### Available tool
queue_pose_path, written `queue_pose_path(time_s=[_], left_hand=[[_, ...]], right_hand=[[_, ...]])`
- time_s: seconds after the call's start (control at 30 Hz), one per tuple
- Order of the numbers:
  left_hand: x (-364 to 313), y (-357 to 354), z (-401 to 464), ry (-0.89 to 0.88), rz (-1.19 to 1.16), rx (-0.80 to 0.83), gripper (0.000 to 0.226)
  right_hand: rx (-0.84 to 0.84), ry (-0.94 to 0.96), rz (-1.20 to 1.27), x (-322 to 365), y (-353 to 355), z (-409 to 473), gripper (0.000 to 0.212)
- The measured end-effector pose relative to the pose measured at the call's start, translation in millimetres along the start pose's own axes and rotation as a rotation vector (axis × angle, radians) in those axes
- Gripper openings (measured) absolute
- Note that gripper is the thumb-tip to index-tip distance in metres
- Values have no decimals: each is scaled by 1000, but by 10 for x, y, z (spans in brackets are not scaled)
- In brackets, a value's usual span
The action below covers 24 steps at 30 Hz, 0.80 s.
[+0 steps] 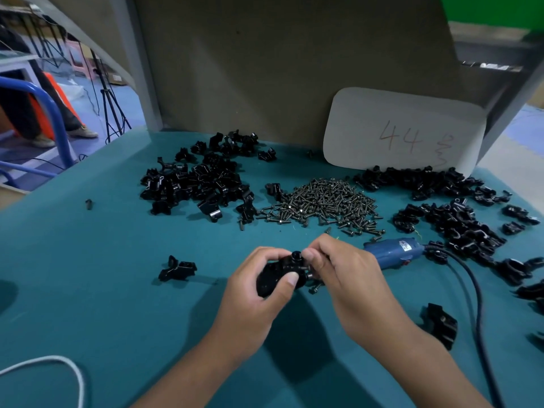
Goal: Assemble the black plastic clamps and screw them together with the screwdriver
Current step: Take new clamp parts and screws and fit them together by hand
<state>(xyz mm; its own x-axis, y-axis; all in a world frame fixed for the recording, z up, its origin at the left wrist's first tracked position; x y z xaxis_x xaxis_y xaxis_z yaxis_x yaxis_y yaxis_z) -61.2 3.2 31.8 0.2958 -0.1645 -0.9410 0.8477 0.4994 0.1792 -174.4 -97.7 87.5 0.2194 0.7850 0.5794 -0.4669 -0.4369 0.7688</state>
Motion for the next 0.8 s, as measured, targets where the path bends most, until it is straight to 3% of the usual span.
queue_pose_path(time_s=[0.07,0.17,0.27,0.37,0.47,0.6,0.8], left_hand=[[0,-24,1,18,-26,9,22],[14,2,14,40,-73,-13,25],[30,6,14,47,-88,-10,25],[38,-10,5,40,-47,4,25],[30,-32,-5,13,31,28,26],[17,-64,0,7,44,44,24],[14,-47,1,23,24,48,25]], right_hand=[[16,-27,46,-19,2,-9,32],[55,-77,158,-102,-8,-48,8],[24,-38,88,-133,0,-100,17],[16,-45,105,-168,-20,-120,11],[43,-14,54,-181,-49,-125,33],[64,-36,42,-182,-92,-140,44],[190,14,-29,-233,-152,-203,27]])
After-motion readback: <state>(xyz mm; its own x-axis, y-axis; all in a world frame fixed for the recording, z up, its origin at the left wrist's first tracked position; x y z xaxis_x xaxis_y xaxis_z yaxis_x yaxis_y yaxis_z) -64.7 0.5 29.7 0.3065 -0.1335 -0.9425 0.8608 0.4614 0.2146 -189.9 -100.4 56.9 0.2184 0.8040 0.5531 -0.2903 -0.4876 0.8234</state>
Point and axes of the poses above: each hand's wrist, its own z-axis towards the middle knuckle, its own y-axis out of the back of the hand, x = y × z, the point moved 5 cm from there along z, towards the middle knuckle, and after that the axes turned 9 degrees about x, right-handed, at the moved point
